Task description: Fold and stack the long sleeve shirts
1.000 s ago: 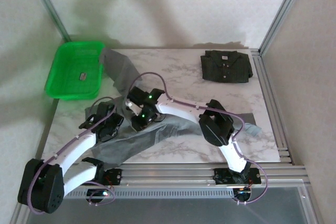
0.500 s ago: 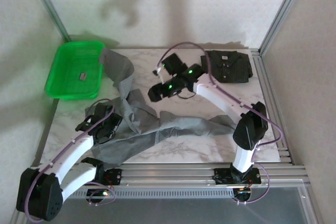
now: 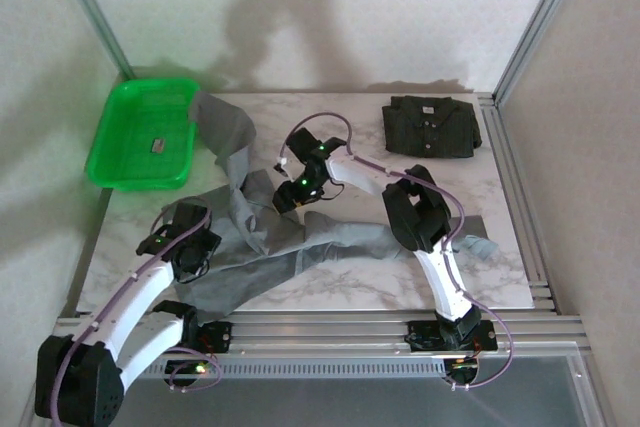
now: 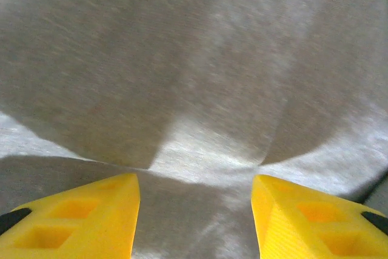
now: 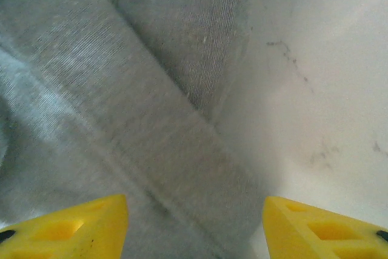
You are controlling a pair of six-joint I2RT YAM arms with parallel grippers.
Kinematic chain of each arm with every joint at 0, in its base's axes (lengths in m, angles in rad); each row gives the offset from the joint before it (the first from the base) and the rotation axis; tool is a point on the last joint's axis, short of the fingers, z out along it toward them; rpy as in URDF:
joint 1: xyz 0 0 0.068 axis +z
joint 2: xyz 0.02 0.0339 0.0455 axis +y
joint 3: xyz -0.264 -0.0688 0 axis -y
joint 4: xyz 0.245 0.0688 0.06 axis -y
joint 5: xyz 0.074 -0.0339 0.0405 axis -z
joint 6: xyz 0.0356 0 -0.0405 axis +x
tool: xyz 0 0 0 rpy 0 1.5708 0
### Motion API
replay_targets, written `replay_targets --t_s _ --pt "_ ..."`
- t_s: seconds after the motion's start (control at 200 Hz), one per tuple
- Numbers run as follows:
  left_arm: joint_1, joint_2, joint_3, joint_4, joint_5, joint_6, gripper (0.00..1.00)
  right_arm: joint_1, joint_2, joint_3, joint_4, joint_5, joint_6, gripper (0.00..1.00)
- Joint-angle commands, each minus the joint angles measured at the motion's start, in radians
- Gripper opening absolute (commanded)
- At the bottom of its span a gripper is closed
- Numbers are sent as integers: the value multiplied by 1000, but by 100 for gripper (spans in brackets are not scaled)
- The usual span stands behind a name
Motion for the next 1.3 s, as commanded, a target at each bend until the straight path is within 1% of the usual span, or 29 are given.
replay_targets --t_s 0.0,0.075,0.22,0.39,0.561,0.611,0.646,0.656,0.661,0.666,0.686,0.691,0.696,0.741,0.821,0.896,0.916,0.936,1.116,1.296 --pt "34 4 -4 -45 -48 33 52 5 31 71 43 -6 -34 61" --pt "59 2 -13 -41 -44 47 53 5 63 101 37 -25 -54 61" --pt "94 24 -57 18 -12 63 53 5 108 131 22 -73 -80 61" --pt "102 71 -63 75 1 79 53 5 129 107 30 -29 -90 60" --pt "104 109 -87 127 12 79 53 10 135 115 38 -41 -83 58" --pt "105 120 -96 140 14 75 52 15 131 108 37 -42 -88 53" --pt "104 127 -99 147 13 75 52 14 123 98 42 -53 -87 45" --pt "104 128 -101 148 12 75 52 14 120 95 44 -54 -86 41" --pt "104 128 -102 148 12 75 52 14 118 92 45 -56 -86 41" --pt "104 129 -103 149 12 75 52 14 116 89 47 -58 -86 38" --pt "104 131 -104 150 10 75 52 14 108 79 51 -60 -86 33" --pt "104 131 -104 150 9 75 52 14 106 76 51 -60 -86 33" --pt "104 131 -105 150 8 76 52 14 103 73 53 -60 -86 30" --pt "105 131 -106 149 1 78 52 14 76 46 63 -49 -83 20" --pt "108 128 -113 154 -4 84 52 3 17 -15 85 -23 -60 11" --pt "111 133 -123 165 -8 89 52 -15 -34 -56 89 -1 -26 0" --pt "113 137 -125 169 -9 89 52 -15 -47 -67 87 12 -14 0" --pt "113 141 -127 174 -10 91 52 -45 -61 -75 85 26 -4 0" --pt "114 208 -119 220 -15 112 52 -159 -188 -108 26 172 65 0" --pt "114 331 -66 277 -28 155 52 -287 -216 -76 -97 300 94 0"
